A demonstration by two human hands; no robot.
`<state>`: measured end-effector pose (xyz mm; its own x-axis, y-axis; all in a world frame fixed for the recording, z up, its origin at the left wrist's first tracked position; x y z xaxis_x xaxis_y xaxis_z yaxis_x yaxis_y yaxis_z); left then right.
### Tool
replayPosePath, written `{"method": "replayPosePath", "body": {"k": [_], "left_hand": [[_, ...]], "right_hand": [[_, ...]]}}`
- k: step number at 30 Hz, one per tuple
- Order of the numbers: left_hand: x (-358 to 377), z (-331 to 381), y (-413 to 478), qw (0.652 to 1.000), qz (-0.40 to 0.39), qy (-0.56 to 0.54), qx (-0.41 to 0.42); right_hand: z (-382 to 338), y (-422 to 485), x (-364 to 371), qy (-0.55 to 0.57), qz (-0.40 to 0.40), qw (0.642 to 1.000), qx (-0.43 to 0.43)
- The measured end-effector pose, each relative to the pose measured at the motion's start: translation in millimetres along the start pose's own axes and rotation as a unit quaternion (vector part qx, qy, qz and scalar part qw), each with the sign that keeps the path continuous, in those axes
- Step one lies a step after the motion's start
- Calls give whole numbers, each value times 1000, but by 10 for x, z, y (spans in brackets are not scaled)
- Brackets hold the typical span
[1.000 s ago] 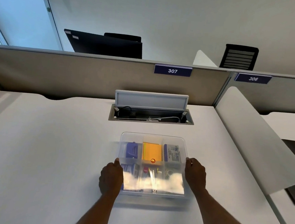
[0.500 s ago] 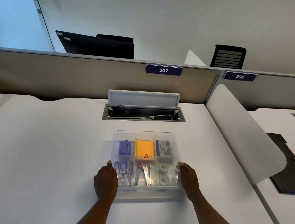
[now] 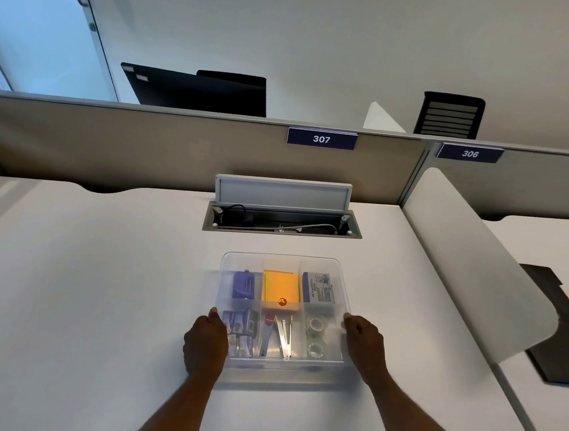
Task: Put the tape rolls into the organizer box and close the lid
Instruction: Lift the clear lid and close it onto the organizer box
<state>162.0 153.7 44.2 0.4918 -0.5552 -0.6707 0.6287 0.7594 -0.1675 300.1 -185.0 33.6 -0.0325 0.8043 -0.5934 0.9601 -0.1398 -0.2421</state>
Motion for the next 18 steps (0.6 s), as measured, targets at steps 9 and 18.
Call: {"method": "replayPosePath", "body": {"k": [9, 18], "left_hand": [[-96, 409, 415, 998, -3, -46, -34], [45, 660, 841, 998, -23, -55, -20]], "right_hand": [[-488, 411, -72, -70, 24, 997, -2], [-653, 765, 70, -62, -15, 998, 5]]}}
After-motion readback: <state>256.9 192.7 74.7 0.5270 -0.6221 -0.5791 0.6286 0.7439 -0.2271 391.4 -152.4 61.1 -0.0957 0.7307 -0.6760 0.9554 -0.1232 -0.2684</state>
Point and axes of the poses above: each hand's wrist, its own y-axis towards the middle knuckle, its own x-axis out of the palm, z = x × y, the point moved 9 cm from there along y, towards the middle knuckle, and after that the axes turned 7 degrees about x, right-handed, at the moved point
